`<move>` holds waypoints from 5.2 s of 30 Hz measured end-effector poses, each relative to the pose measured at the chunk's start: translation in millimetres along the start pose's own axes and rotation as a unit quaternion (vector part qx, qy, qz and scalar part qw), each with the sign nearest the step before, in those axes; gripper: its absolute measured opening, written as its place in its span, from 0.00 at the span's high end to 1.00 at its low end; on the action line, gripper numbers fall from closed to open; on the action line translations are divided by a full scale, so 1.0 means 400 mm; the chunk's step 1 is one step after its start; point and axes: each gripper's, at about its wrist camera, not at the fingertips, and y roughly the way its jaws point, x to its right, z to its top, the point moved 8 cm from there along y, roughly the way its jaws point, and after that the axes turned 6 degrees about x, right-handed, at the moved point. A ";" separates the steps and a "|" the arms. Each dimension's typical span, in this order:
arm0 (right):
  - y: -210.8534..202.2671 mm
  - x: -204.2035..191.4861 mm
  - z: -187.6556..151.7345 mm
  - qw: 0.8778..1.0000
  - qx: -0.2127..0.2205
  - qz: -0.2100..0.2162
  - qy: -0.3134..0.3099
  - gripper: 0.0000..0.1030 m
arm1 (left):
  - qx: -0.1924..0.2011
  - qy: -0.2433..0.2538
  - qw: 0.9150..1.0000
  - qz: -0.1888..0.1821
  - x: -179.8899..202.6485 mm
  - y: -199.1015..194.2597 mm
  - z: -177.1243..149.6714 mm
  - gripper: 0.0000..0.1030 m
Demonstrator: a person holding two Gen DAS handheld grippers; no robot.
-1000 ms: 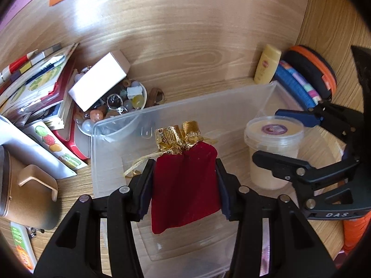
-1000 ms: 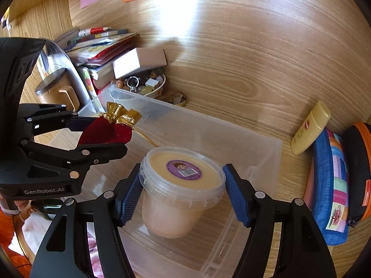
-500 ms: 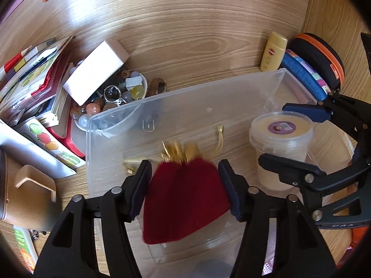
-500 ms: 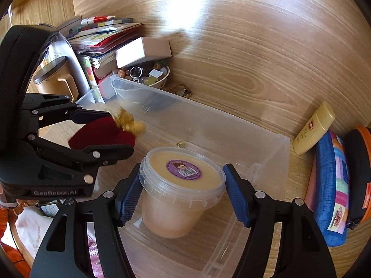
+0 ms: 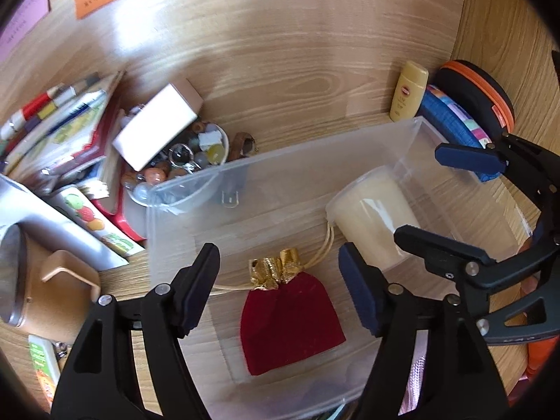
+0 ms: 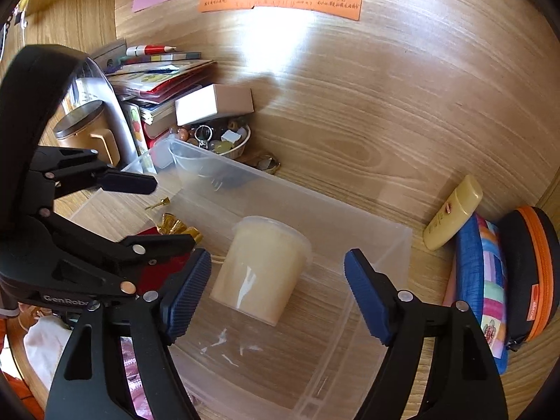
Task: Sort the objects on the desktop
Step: 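Open left tool to drop the pouch while right tool releases the tub into the bin, then withdraw both tools from the bin back toward the table items, then grasp the clear round container with right tool while left tool approaches pink compact, then lift the clear container with right tool while left tool grasps the pink round compact, then carry the pink compact with left tool while right tool carries the clear container over the bin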
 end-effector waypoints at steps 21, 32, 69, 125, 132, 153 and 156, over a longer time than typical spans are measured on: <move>-0.212 -0.047 0.052 0.997 0.075 -0.016 -0.015 0.10 | 0.098 -0.016 0.993 0.062 -0.074 -0.267 -0.019 0.07; -0.306 -0.120 -0.042 0.995 0.078 -0.040 -0.045 0.09 | 0.124 -0.036 0.988 0.085 -0.118 -0.372 -0.106 0.06; -0.290 -0.286 -0.435 0.997 -0.039 0.060 0.038 0.73 | 0.053 -0.119 0.990 0.057 -0.062 -0.300 -0.387 0.05; -0.279 -0.070 -0.190 0.999 0.044 -0.009 0.020 0.74 | 0.024 -0.120 0.992 0.041 -0.132 -0.145 -0.307 0.38; -0.284 -0.071 -0.162 0.998 0.053 -0.010 0.011 0.74 | 0.048 -0.115 0.991 0.047 -0.144 -0.200 -0.289 0.50; -0.253 -0.095 -0.129 0.999 0.051 0.006 -0.010 0.74 | 0.001 -0.129 0.991 0.032 -0.163 -0.137 -0.373 0.39; -0.246 -0.096 -0.124 0.999 0.049 0.004 -0.013 0.74 | 0.007 -0.130 0.991 0.038 -0.166 -0.142 -0.378 0.39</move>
